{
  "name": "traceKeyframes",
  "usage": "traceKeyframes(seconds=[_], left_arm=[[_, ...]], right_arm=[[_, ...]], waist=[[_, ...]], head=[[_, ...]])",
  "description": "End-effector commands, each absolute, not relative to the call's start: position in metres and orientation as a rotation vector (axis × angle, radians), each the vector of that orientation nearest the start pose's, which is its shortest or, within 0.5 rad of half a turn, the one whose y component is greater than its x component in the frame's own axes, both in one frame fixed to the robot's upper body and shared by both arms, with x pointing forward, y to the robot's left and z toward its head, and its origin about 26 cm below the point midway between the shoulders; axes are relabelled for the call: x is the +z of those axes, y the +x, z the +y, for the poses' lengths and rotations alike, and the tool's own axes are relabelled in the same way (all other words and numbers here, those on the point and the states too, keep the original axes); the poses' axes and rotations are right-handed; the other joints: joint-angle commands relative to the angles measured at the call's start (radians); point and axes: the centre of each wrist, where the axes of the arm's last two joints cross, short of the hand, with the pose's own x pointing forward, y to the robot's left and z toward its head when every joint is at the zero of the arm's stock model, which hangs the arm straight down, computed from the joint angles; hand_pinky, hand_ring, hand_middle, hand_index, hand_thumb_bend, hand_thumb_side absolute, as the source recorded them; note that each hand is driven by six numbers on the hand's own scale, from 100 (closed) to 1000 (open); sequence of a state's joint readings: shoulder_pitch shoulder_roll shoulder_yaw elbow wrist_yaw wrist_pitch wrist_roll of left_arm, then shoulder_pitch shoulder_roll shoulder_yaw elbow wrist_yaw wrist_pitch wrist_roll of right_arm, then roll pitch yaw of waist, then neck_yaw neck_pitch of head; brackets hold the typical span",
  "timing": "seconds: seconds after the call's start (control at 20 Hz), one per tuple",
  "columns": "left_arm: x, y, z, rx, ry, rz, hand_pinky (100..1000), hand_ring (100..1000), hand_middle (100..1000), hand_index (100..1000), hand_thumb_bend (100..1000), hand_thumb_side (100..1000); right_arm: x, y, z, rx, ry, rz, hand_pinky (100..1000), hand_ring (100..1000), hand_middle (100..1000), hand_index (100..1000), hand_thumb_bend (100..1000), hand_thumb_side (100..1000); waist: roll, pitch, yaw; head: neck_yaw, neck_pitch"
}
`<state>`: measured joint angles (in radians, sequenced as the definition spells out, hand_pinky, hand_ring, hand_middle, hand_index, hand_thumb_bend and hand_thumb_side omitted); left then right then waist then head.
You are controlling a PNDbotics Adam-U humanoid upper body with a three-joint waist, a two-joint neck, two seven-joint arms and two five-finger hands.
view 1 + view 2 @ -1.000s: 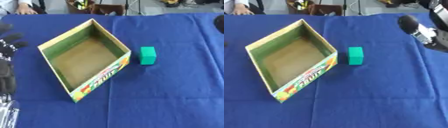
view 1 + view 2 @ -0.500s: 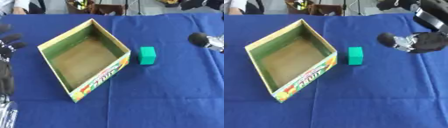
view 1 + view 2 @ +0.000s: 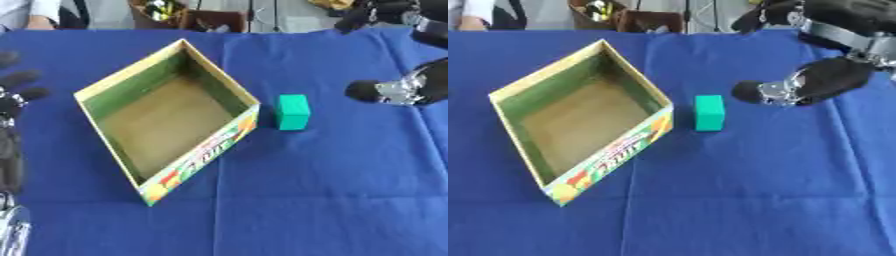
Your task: Pick up objects on the table and place them in the box.
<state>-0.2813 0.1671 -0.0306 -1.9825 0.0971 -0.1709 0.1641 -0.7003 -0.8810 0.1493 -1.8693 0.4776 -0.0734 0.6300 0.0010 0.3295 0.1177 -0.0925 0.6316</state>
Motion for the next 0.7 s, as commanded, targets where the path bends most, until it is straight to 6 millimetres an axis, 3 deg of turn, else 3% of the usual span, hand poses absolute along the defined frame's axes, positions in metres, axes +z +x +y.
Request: traceKeyframes(seconds=[0.05, 0.5, 0.7], left_arm=[[0.184, 0.298, 0.23, -0.024, -0.05, -2.431, 659, 710, 740, 835, 100, 1000], [0.184, 0.298, 0.229, -0.031, -0.06, -2.428, 659, 710, 740, 834, 100, 1000], [0.185, 0.298, 0.228, -0.034, -0.066, -2.428, 660, 710, 740, 834, 100, 1000]], right_arm=[[0.344, 0.332, -0.285, 1.789, -0.989, -1.604, 814, 829, 772, 929, 503, 822], [0.336, 0.371, -0.279, 1.805, -0.916, -1.447, 830, 841, 760, 903, 553, 504], [0.334, 0.381, -0.275, 1.807, -0.89, -1.411, 830, 842, 760, 901, 573, 467]], waist=[[-0.002, -0.024, 0.003], [-0.006, -0.022, 0.013], [-0.007, -0.02, 0.017]], head=[[-0.007, 0.004], [-0.015, 0.004], [-0.02, 0.004]])
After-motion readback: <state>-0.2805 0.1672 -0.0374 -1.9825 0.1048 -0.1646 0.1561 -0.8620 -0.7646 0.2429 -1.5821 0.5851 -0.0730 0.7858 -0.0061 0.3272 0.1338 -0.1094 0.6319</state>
